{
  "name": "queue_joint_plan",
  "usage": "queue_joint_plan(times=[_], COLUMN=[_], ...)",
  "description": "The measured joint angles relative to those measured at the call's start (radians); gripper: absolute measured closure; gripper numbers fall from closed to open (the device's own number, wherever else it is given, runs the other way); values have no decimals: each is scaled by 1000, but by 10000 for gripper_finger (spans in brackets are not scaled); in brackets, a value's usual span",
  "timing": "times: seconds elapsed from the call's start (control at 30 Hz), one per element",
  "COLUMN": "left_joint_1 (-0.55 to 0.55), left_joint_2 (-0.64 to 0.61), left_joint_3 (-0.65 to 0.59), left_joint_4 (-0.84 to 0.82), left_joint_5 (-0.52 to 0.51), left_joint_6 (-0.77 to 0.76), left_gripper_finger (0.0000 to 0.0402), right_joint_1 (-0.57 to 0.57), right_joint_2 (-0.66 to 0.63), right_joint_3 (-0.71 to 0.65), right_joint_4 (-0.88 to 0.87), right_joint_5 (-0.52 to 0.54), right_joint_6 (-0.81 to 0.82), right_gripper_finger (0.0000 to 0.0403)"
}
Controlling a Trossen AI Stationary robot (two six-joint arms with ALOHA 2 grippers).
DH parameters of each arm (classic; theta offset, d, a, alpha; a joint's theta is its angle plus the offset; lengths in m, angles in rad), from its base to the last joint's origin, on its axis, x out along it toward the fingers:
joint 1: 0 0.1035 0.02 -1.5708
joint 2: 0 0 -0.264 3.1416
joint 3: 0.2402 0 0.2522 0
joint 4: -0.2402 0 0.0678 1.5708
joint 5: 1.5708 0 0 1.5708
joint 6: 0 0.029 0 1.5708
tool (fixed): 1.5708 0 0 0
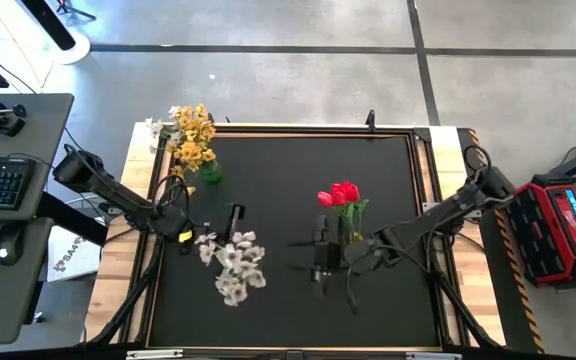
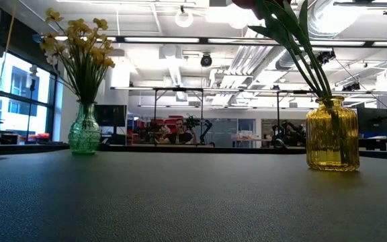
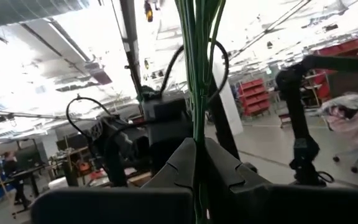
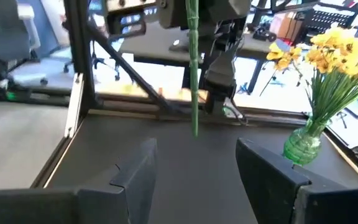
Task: Sort flowers into vase by color
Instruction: Put the white clustered flowers into the green flower vase
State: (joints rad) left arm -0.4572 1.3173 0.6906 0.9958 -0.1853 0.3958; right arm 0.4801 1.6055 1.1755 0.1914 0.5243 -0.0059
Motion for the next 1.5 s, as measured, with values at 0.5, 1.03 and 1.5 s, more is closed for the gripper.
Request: queue_joint_plan(times=[0.5, 1.03, 1.5], left_joint_1=[13, -16, 2], left_joint_2=[151, 84, 52], left_joint_3=[98, 97, 195], left_joint_4=[13, -301, -525], left_joint_5=[-6, -270, -285], left_joint_6=[61, -69, -131], left_gripper_finger=[402, 291, 232], right_joint_1=[-43, -34, -62], right_joint_2=[36, 35, 35], right_joint_3=[0, 1, 1], right_joint_4=[89, -5, -68], right_joint_5=[-94, -60, -61], right_joint_6=[-3, 69, 121], right_gripper_finger=[287, 399, 402])
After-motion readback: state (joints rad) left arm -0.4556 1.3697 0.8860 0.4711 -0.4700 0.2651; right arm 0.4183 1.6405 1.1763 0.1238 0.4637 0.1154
